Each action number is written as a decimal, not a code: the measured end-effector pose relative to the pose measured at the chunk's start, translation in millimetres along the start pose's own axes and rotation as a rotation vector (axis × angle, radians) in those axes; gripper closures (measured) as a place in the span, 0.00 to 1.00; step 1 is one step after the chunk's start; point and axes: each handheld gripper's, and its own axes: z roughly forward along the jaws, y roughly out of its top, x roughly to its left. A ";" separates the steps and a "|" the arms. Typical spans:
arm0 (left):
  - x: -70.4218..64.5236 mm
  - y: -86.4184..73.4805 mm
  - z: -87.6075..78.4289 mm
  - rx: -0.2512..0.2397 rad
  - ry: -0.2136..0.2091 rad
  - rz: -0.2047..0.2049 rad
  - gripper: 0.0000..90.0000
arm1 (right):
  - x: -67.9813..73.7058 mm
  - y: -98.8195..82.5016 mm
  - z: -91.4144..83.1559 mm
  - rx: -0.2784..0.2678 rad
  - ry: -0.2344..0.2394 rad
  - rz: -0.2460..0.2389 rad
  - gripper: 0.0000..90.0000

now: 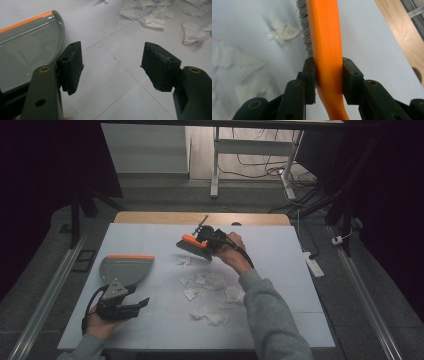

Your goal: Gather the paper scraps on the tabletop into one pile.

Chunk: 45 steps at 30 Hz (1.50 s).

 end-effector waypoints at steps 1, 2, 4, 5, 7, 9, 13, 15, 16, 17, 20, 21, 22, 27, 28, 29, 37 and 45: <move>0.5 -0.2 0.0 0.000 -0.002 0.001 0.38 | 0.5 4.5 2.8 0.009 -0.005 -0.001 0.75; 0.7 -0.6 0.2 0.000 -0.004 0.001 0.38 | 1.0 8.3 5.2 0.013 -0.012 -0.013 0.75; 1.1 -1.0 0.9 0.003 -0.006 0.001 0.38 | 2.3 15.1 9.4 0.018 -0.022 -0.027 0.75; 1.0 -1.1 1.2 0.003 -0.008 0.002 0.38 | 2.4 17.6 11.5 0.023 -0.028 -0.038 0.75; 0.5 -0.8 1.1 0.002 -0.007 0.005 0.38 | 3.0 22.0 16.1 0.044 -0.048 -0.061 0.75; 0.1 -0.7 0.2 -0.005 -0.004 0.006 0.38 | 3.5 24.5 20.7 0.070 -0.044 -0.073 0.76; 0.4 -0.8 -0.5 -0.010 0.000 0.003 0.39 | 9.4 27.0 23.7 0.073 -0.004 -0.106 0.76; 0.5 -0.9 -0.2 -0.007 0.000 0.005 0.39 | 15.5 27.4 22.3 0.083 0.007 -0.146 0.76; 0.4 -1.0 -0.3 -0.007 0.000 0.006 0.39 | 19.8 27.2 21.1 0.089 0.013 -0.149 0.76; 0.2 -1.0 -0.6 -0.009 0.002 0.005 0.39 | 22.3 26.1 19.9 0.088 0.009 -0.175 0.76; 0.8 -1.3 -1.5 -0.012 0.003 0.001 0.39 | 31.3 21.2 12.6 0.084 0.040 -0.212 0.76; 0.9 -1.3 -1.2 -0.011 0.004 0.000 0.39 | 34.7 19.0 9.9 0.080 0.053 -0.222 0.76; 0.9 -1.4 -1.0 -0.009 0.004 0.001 0.39 | 39.2 16.0 7.3 0.078 0.058 -0.227 0.76; 0.1 -1.2 -0.4 -0.006 0.003 0.004 0.39 | 54.6 -4.2 -7.7 0.065 0.107 -0.282 0.79; 0.3 -1.2 -0.2 -0.004 0.003 0.006 0.39 | 55.0 -8.4 -11.5 0.054 0.105 -0.264 0.78; 0.2 -1.2 0.1 -0.003 0.004 0.006 0.39 | 53.2 -12.0 -14.5 0.032 0.118 -0.257 0.78; -0.7 -1.4 0.6 0.002 0.008 0.006 0.39 | 39.3 -27.9 -25.2 -0.018 0.131 -0.188 0.79; 1.0 -2.0 0.4 0.002 0.010 0.002 0.39 | 25.9 -24.1 -41.6 -0.145 0.153 -0.025 0.79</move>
